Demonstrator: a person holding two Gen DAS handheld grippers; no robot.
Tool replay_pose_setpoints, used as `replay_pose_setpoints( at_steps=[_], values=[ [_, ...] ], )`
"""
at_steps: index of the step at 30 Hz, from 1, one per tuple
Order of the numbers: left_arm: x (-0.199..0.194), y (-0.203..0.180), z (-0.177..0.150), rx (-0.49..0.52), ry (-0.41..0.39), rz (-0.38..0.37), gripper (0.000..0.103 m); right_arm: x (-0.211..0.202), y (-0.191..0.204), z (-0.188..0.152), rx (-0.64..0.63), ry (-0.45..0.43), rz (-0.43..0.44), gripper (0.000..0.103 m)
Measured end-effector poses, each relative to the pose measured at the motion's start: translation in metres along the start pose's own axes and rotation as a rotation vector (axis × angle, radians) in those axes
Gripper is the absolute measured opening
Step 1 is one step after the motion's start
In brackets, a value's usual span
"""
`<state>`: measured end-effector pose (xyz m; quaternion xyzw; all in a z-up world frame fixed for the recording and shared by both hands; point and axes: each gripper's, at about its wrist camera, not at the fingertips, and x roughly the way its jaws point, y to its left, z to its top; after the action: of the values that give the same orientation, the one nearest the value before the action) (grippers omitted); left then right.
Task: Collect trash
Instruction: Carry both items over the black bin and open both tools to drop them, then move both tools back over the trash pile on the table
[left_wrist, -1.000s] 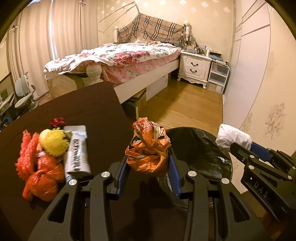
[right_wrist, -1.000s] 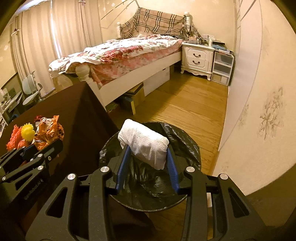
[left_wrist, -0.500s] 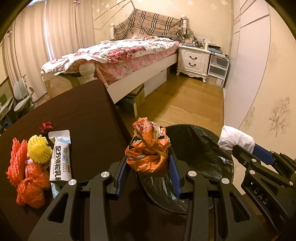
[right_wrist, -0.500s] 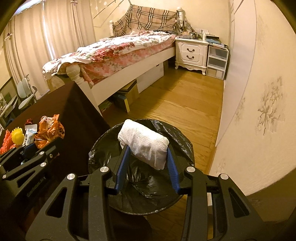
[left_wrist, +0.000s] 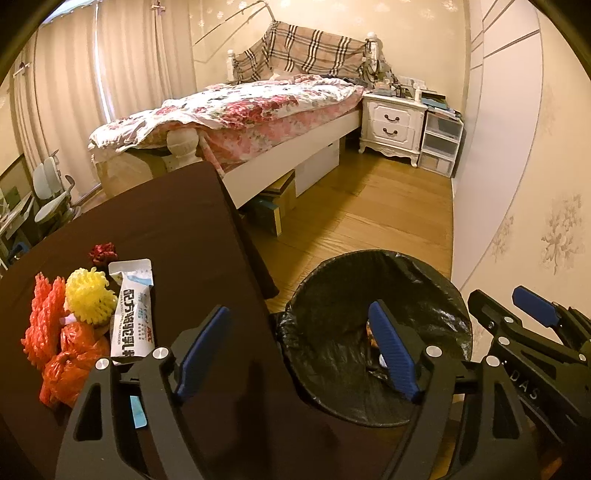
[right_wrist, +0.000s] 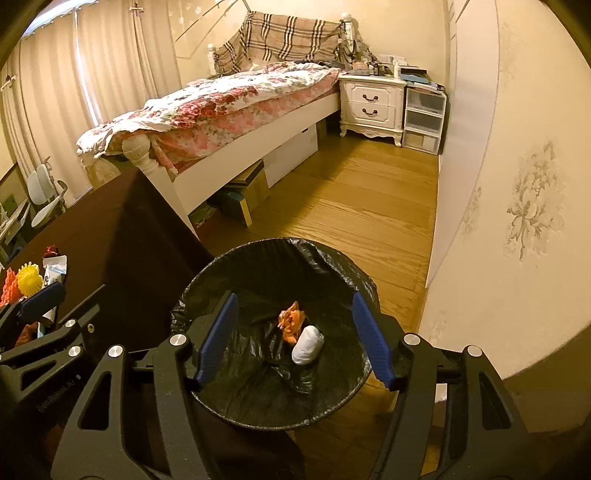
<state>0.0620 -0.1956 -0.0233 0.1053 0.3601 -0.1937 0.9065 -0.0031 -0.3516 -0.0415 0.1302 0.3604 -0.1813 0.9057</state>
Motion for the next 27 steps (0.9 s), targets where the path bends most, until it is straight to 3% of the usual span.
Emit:
replay_pose_setpoints(
  at_steps=[13, 27],
  values=[
    [-0.017, 0.019, -0.006, -0.012, -0.015, 0.047, 0.079, -0.013, 0.010, -0.002, -0.017, -0.009, 0.024, 0.067],
    [-0.055, 0.092, -0.029, -0.119, -0.024, 0.152, 0.079, -0.025, 0.082, -0.011, -0.134, 0.005, 0.139, 0.067]
  ],
)
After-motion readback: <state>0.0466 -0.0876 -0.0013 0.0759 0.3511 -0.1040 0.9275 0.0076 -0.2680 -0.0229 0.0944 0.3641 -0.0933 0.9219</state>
